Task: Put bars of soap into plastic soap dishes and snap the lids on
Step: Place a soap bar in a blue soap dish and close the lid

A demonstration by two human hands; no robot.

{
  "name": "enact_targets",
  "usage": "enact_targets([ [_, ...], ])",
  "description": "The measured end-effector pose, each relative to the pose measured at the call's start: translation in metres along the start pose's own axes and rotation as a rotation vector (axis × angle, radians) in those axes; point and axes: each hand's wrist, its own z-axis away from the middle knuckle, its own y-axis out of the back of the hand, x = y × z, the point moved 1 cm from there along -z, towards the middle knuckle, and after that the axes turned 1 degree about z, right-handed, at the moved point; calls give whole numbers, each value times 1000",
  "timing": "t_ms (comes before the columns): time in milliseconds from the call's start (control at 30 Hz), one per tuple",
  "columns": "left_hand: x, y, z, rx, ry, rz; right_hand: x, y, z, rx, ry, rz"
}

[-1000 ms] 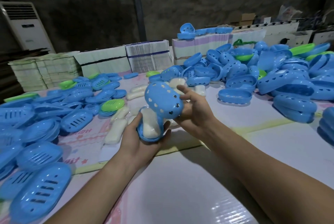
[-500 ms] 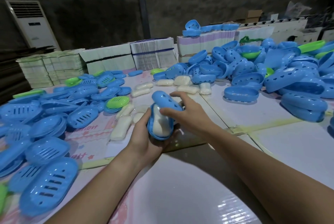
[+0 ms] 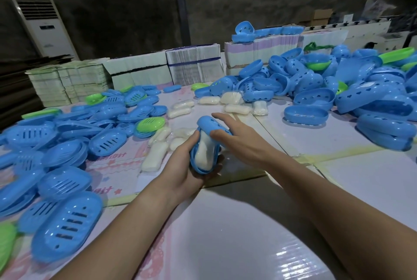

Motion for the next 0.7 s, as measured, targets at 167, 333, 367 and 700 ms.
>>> enact_targets([
  [167,1,-4,2,33,-14,94,-2,-6,-1,-13,-4,22],
  [333,2,-8,4,33,-8,147,1,-16,1,-70,-4,26],
  [367,1,-8,4,31,-10,145,1,-16,1,-75,-6,33],
  [700,-5,-13,4,83,-64,160,-4,-23,4,-89,-73,-3],
])
